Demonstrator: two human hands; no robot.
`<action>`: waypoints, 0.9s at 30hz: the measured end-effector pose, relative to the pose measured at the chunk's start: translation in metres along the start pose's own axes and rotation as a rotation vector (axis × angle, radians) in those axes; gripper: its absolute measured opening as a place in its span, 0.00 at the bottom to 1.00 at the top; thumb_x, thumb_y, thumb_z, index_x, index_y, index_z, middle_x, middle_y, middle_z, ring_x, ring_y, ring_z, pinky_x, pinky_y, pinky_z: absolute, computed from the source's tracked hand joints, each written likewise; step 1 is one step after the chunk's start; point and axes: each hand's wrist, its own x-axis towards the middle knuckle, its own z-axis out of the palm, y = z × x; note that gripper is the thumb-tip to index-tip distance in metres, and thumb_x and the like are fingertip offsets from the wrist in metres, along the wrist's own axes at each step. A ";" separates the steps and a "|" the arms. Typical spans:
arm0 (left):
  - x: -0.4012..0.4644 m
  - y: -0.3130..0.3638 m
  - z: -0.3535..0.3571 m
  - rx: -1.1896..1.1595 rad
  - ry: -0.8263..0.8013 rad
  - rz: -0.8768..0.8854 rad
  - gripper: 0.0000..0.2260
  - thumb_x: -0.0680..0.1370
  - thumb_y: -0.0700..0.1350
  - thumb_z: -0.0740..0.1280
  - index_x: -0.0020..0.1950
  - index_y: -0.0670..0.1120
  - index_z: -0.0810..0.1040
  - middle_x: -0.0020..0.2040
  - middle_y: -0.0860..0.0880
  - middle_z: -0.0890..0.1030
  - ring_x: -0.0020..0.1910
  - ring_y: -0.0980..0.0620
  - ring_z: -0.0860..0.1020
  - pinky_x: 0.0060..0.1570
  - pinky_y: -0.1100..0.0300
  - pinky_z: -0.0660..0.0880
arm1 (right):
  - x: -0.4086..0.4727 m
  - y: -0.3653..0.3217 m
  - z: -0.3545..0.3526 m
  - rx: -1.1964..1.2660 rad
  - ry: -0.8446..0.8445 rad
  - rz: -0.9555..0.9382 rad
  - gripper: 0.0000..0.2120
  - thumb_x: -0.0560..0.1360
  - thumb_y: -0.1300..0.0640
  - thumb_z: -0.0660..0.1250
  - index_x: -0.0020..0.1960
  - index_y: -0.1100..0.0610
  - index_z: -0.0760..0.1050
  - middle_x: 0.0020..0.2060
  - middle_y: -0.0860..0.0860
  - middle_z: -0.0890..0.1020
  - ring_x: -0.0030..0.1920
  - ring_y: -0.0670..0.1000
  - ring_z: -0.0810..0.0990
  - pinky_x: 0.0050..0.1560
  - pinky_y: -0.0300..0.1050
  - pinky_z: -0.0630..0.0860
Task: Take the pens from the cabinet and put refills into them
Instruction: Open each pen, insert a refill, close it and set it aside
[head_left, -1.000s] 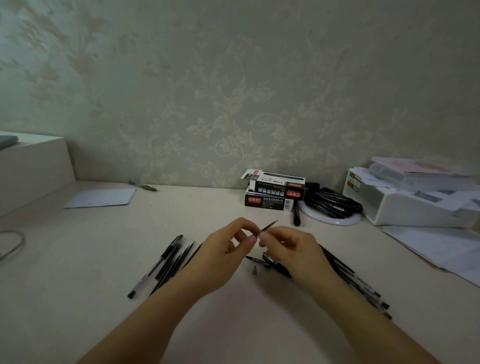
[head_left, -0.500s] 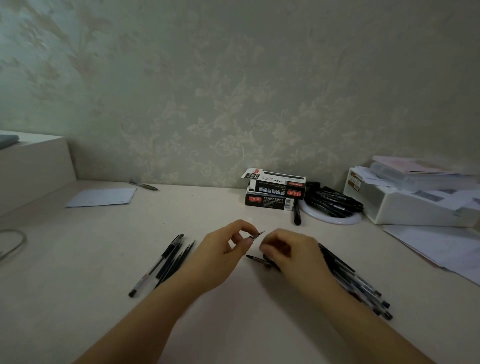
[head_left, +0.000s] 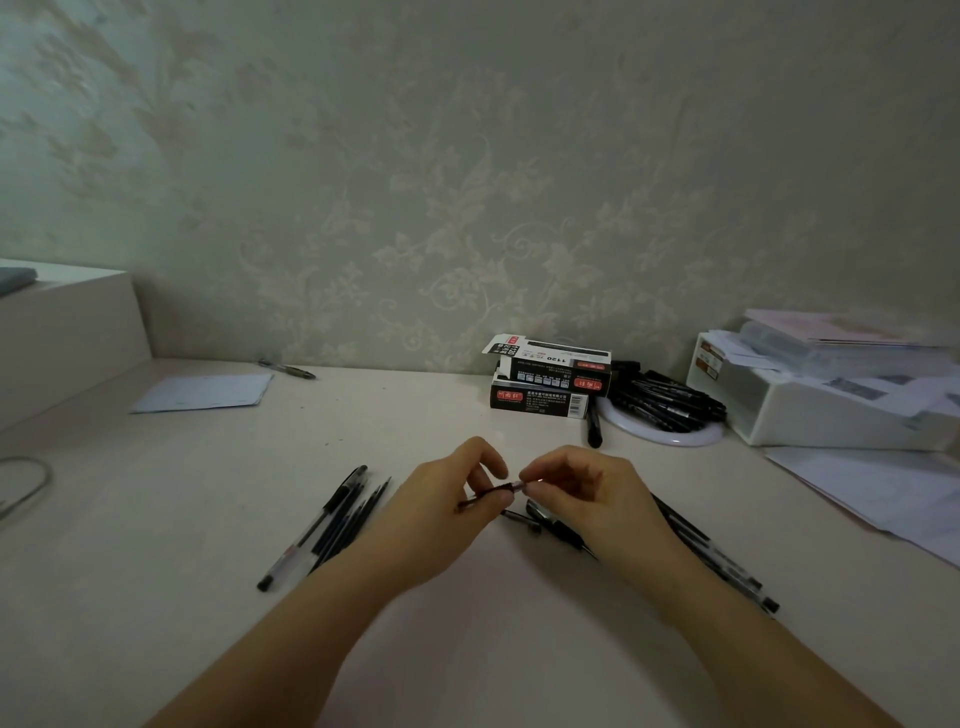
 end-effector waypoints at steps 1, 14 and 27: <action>0.000 0.000 -0.001 0.023 0.011 0.018 0.03 0.77 0.50 0.67 0.48 0.57 0.75 0.40 0.59 0.78 0.32 0.66 0.74 0.32 0.75 0.67 | -0.001 0.000 -0.001 -0.007 -0.013 0.005 0.05 0.75 0.60 0.72 0.48 0.51 0.83 0.42 0.46 0.86 0.44 0.45 0.84 0.47 0.35 0.79; -0.001 0.005 0.001 0.094 0.035 0.122 0.01 0.77 0.49 0.68 0.48 0.55 0.78 0.40 0.61 0.77 0.40 0.67 0.74 0.38 0.75 0.69 | -0.002 -0.001 0.002 -0.233 0.001 -0.026 0.14 0.77 0.41 0.64 0.43 0.49 0.80 0.38 0.43 0.83 0.38 0.44 0.81 0.41 0.37 0.77; -0.001 0.005 -0.002 0.054 0.049 0.098 0.01 0.76 0.49 0.69 0.47 0.55 0.78 0.39 0.61 0.79 0.37 0.66 0.75 0.36 0.75 0.68 | -0.001 0.001 -0.001 -0.167 -0.049 -0.015 0.06 0.77 0.45 0.67 0.46 0.46 0.78 0.40 0.44 0.83 0.37 0.44 0.80 0.40 0.36 0.78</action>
